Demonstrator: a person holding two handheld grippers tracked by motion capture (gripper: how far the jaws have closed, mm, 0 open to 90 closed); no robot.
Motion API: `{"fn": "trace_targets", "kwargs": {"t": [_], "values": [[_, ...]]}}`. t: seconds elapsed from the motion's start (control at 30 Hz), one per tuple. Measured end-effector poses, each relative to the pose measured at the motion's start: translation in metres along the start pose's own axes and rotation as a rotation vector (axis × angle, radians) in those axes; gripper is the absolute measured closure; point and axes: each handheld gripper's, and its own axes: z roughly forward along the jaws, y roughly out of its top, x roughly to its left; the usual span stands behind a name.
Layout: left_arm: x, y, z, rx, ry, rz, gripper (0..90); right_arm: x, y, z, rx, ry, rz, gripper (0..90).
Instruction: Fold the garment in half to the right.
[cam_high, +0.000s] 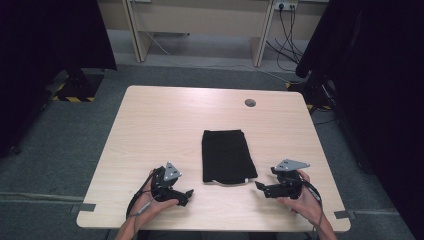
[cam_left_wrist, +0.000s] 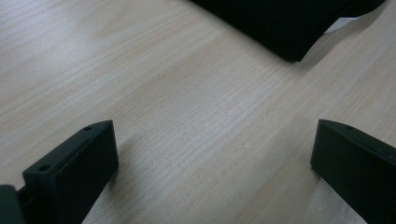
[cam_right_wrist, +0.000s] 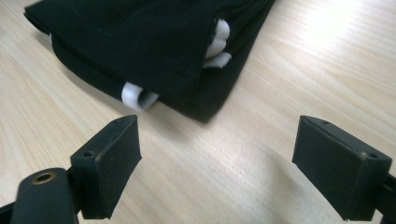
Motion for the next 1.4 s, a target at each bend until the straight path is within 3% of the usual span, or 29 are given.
{"fn": "trace_targets", "kwargs": {"t": [0.47,0.87,1.4], "values": [[0.000,-0.001,-0.002,0.001,0.004,0.001,0.0,0.003,-0.019,-0.006,0.042,-0.045,-0.001,15.5],[-0.003,-0.005,-0.005,0.003,0.006,-0.002,0.0,0.008,-0.036,-0.016,0.011,-0.068,-0.001,12.5],[-0.014,-0.015,-0.016,0.003,0.012,-0.008,0.0,0.016,-0.052,-0.032,0.010,-0.090,0.024,12.5]]}}
